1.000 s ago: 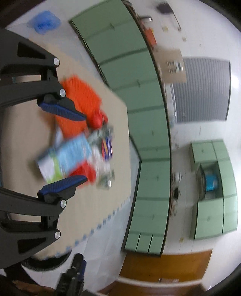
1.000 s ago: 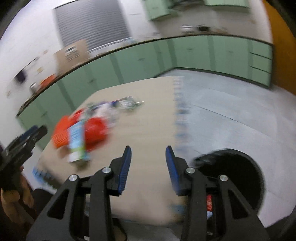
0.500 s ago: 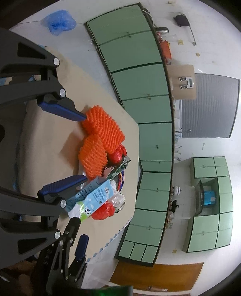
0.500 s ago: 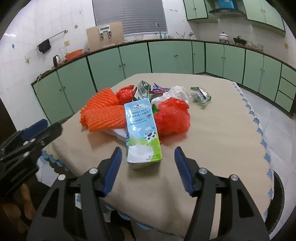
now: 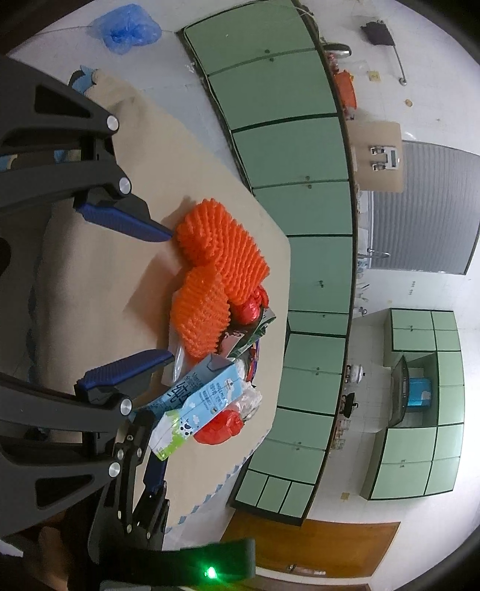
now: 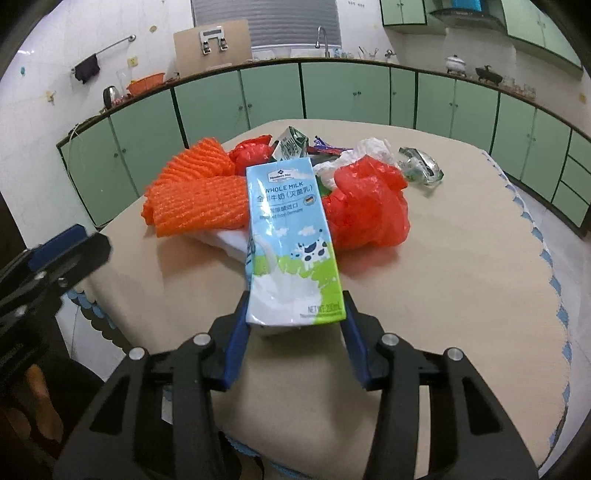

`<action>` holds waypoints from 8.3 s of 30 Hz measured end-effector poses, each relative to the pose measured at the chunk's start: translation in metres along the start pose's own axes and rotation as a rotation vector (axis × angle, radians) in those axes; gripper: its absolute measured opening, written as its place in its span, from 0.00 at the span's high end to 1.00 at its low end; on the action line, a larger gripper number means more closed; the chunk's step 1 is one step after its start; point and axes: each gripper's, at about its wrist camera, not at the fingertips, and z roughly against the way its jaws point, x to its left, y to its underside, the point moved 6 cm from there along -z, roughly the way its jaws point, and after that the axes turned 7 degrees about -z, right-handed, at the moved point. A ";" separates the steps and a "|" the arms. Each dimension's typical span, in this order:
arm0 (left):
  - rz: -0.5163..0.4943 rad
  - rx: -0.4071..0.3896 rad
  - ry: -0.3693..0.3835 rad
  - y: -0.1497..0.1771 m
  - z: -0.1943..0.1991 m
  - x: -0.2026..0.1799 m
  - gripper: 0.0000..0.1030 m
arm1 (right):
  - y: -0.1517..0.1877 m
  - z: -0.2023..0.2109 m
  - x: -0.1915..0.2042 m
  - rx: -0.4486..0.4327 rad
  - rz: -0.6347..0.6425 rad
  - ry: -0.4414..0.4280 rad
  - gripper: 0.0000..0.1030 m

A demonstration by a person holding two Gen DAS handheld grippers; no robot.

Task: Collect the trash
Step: 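Lift the milk carton with the right gripper while the left grasps an orange foam net, then carry carton and foam net over the bin and open both grippers, then move both tools back over the table trash, then grasp the red plastic bag with the right gripper while the left grasps an orange foam net, then lift the red bag and foam net and carry both over the black bin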

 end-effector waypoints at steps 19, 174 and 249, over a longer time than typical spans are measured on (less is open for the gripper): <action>-0.026 -0.001 0.023 -0.016 -0.048 -0.019 0.43 | -0.029 0.031 -0.013 -0.114 -0.046 -0.053 0.57; 0.035 0.058 -0.095 -0.045 -0.070 0.062 0.06 | -0.074 -0.025 -0.046 0.009 -0.148 0.087 0.37; -0.153 0.008 0.368 -0.097 0.002 -0.173 0.88 | -0.020 0.167 -0.222 -0.165 -0.330 0.278 0.97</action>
